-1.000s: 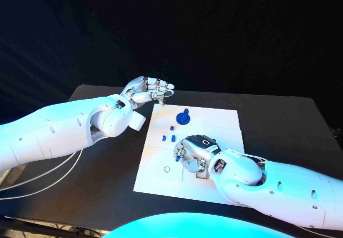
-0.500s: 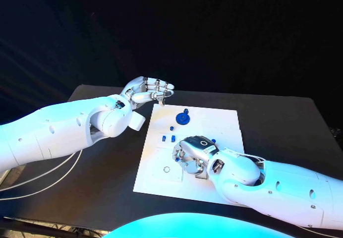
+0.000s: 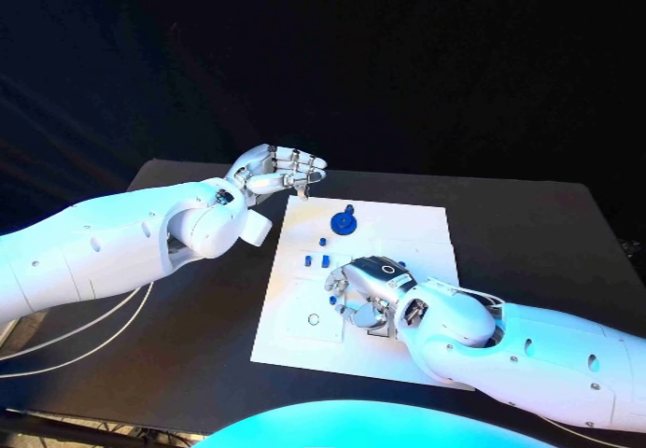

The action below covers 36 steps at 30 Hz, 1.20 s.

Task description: Assemble the parts on the task board

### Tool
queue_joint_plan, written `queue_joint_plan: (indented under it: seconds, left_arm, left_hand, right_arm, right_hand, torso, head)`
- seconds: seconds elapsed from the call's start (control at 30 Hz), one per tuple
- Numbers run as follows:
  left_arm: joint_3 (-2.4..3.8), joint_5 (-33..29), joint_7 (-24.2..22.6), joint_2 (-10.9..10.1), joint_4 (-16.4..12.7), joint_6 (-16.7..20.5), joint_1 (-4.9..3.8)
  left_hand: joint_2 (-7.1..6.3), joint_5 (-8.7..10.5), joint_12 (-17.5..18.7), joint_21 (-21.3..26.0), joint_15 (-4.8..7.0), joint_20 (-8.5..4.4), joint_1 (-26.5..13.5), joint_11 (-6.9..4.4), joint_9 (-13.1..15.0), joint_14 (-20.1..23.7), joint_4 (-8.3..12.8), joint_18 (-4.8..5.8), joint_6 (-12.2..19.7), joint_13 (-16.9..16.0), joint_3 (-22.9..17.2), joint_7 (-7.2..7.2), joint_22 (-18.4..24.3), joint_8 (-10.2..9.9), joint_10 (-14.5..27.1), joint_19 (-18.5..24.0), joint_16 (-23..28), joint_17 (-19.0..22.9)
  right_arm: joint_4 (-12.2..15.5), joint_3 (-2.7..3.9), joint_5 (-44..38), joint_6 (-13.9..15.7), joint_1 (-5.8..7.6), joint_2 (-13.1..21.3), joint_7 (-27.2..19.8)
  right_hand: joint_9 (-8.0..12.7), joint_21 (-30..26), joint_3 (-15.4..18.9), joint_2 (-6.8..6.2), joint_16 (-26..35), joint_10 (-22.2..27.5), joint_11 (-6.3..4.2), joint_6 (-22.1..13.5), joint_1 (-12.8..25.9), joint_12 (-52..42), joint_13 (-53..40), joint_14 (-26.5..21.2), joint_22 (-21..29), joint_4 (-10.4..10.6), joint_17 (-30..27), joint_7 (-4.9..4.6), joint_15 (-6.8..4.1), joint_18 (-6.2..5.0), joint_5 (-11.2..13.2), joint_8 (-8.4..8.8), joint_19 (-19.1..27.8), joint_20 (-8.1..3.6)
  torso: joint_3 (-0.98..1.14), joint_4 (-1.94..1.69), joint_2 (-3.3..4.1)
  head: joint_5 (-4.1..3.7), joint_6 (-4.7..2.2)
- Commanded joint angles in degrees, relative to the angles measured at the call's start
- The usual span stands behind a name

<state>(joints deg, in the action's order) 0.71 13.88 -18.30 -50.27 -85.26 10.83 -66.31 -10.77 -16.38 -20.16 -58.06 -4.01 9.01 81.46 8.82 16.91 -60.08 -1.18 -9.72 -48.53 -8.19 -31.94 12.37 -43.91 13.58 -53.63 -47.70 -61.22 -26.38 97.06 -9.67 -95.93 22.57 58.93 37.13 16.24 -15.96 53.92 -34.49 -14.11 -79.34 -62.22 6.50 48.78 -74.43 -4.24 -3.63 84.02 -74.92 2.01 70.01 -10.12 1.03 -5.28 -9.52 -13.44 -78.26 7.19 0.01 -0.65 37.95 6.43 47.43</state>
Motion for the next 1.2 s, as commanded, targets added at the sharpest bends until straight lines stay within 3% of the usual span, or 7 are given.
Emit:
queue_joint_plan:
  seconds: [0.03,0.3,0.5,0.6,0.63,0.7,1.2]
  left_arm:
    - [0.05,-0.34,0.31,0.04,-0.12,-1.26,-0.07]
    - [0.04,-0.34,0.58,-0.15,-0.13,-1.53,-0.07]
    - [0.03,-0.34,0.49,-0.22,-0.14,-1.58,-0.07]
    - [0.03,-0.34,0.43,-0.16,-0.10,-1.61,-0.07]
    - [0.03,-0.34,0.41,-0.14,-0.09,-1.62,-0.07]
    - [0.02,-0.34,0.39,-0.09,-0.08,-1.65,-0.07]
    - [0.02,-0.34,0.28,0.07,-0.08,-1.90,-0.06]
  left_hand:
    - [0.01,-0.08,-0.31,0.29,-0.03,0.44,-0.48,-0.01,-0.05,0.23,0.01,-0.90,0.41,0.00,0.42,0.48,0.08,-0.02,0.42,0.06,0.01,0.00]
    - [0.05,-0.08,-0.34,0.45,-0.09,0.48,-0.58,0.06,-0.08,0.32,-0.10,-0.89,0.61,0.01,0.50,0.54,0.20,-0.07,0.67,0.04,0.01,0.00]
    - [0.06,-0.08,-0.35,0.49,-0.10,0.48,-0.56,0.07,-0.09,0.33,-0.10,-0.89,0.67,0.01,0.50,0.54,0.23,-0.08,0.74,0.03,0.01,0.00]
    - [0.06,-0.08,-0.35,0.49,-0.10,0.48,-0.56,0.07,-0.09,0.33,-0.10,-0.89,0.67,0.01,0.50,0.54,0.23,-0.08,0.74,0.03,0.01,0.00]
    - [0.07,-0.08,-0.38,0.52,-0.10,0.48,-0.52,0.08,-0.09,0.34,-0.08,-0.89,0.70,0.01,0.51,0.54,0.26,-0.08,0.78,0.01,0.00,-0.01]
    - [0.07,-0.08,-0.38,0.52,-0.10,0.48,-0.52,0.08,-0.09,0.34,-0.08,-0.89,0.70,0.01,0.51,0.54,0.26,-0.08,0.78,0.01,0.00,-0.01]
    - [0.07,-0.08,-0.38,0.52,-0.10,0.48,-0.52,0.08,-0.09,0.34,-0.08,-0.89,0.70,0.01,0.51,0.54,0.26,-0.08,0.78,0.01,0.00,-0.01]
  right_arm:
    - [0.79,-0.05,0.99,2.81,0.10,1.10,-1.14]
    - [4.78,0.32,1.46,4.47,2.18,6.21,-1.14]
    - [6.56,0.87,3.26,-0.65,6.34,11.87,-0.08]
    - [5.73,0.97,3.51,-3.87,8.06,13.60,0.04]
    - [5.22,0.99,3.58,-4.86,8.49,14.02,0.04]
    - [4.19,1.01,3.69,-6.43,9.04,14.51,-0.04]
    - [0.14,0.68,4.94,-10.25,8.87,13.81,-1.35]
  right_hand:
    - [0.02,-0.80,0.35,-0.38,0.35,0.49,-0.04,-0.36,-0.30,-0.40,-0.27,1.41,-3.06,-0.04,-0.50,0.05,0.48,-1.13,0.05,0.21,0.48,-0.13]
    - [-0.44,-0.17,0.72,0.02,0.12,0.47,-0.13,1.33,-0.77,-1.90,-0.56,1.51,-3.27,-0.09,-0.23,0.26,0.43,-1.02,0.00,-0.55,0.13,-0.12]
    - [-0.55,4.26,2.03,-0.74,-1.61,0.86,-0.41,1.60,0.13,-3.29,-0.62,2.31,-4.80,0.58,2.41,0.55,0.23,-0.27,0.06,-0.44,-1.74,-0.29]
    - [-0.39,1.21,15.59,0.99,-1.81,5.82,-0.18,-0.44,-1.56,-4.93,-0.55,2.07,-3.96,3.07,2.28,2.06,0.53,-0.68,1.23,0.97,-0.74,-0.19]
    - [-0.42,0.03,23.70,3.04,-1.76,8.07,0.19,-0.95,-5.39,-7.10,-0.62,1.78,-3.69,6.06,1.89,2.24,0.74,-0.84,0.88,1.55,-0.47,0.07]
    - [-0.57,-1.96,32.37,2.41,-1.57,11.24,0.44,-2.09,-11.67,-10.20,-0.69,1.25,-3.22,14.26,1.06,3.29,1.29,-1.06,1.03,2.34,0.08,0.55]
    - [-1.42,2.17,32.69,4.38,-3.04,10.31,-0.30,0.00,-13.25,-14.61,-0.94,2.30,-4.54,14.59,3.39,2.47,0.43,-0.43,1.74,1.26,-2.39,0.00]
  torso:
    - [0.05,0.00,-0.01]
    - [0.01,0.09,-0.02]
    - [-0.02,0.17,-0.07]
    - [-0.01,0.13,-0.09]
    - [-0.02,0.14,-0.11]
    - [-0.04,0.15,-0.13]
    - [0.02,0.04,0.04]
  head:
    - [-0.19,-0.47]
    - [-0.82,-0.85]
    - [-1.73,-1.33]
    - [-1.97,-1.54]
    - [-2.01,-1.58]
    - [-2.04,-1.68]
    - [-2.01,-1.76]
